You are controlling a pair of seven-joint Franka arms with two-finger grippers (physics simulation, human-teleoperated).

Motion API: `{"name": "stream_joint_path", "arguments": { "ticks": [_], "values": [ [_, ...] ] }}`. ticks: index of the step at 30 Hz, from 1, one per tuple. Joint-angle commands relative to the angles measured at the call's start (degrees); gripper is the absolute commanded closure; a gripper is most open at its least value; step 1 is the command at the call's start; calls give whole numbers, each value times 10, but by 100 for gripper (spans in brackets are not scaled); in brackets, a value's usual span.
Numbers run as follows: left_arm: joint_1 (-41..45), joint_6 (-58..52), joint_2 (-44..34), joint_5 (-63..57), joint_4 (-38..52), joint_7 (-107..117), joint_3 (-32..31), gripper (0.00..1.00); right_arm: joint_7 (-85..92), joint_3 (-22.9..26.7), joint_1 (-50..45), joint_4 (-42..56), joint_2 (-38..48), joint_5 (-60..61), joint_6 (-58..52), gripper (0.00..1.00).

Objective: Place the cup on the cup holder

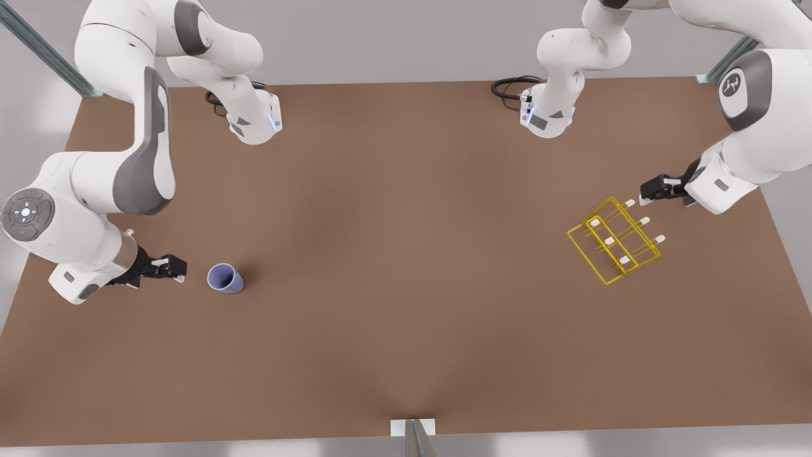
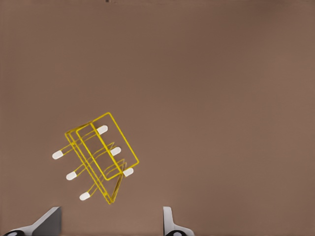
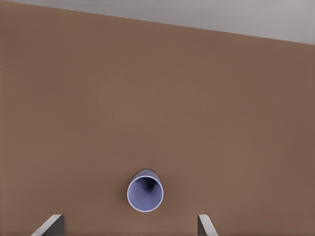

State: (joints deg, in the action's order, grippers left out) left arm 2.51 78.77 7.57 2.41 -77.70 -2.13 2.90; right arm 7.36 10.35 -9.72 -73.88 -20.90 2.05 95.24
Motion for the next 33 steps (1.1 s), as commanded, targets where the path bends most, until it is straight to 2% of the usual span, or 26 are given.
{"name": "stream_joint_path", "arguments": {
  "ticks": [1,6,10,11,12,13,14,17,21,33],
  "values": [
    [0,7,0,0,0,6,0,0,2,-1,1,0,1,2,2,0],
    [1,4,13,-1,1,6,0,0,-1,-7,-19,-9,-6,12,-21,0],
    [2,5,23,-3,1,6,1,0,-2,-8,-36,-29,-48,9,-40,0],
    [2,5,25,-3,1,6,1,0,-25,-9,-37,-78,-42,12,-38,0],
    [2,3,25,-3,1,6,1,0,-53,-23,-41,-144,0,5,-21,0],
    [2,2,25,-3,1,6,1,0,-53,-24,-41,-285,83,1,89,0],
    [2,2,25,-3,1,6,1,0,-51,-24,-40,-373,108,-9,189,0],
    [3,1,25,-3,1,6,1,0,-34,-24,-30,-369,72,-9,260,0],
    [3,1,25,-2,1,6,1,0,3,-24,-10,-291,-7,-8,251,0],
    [7,-6,25,-3,1,5,1,0,-1,-24,-15,-296,-34,-5,265,0]
  ]
}}
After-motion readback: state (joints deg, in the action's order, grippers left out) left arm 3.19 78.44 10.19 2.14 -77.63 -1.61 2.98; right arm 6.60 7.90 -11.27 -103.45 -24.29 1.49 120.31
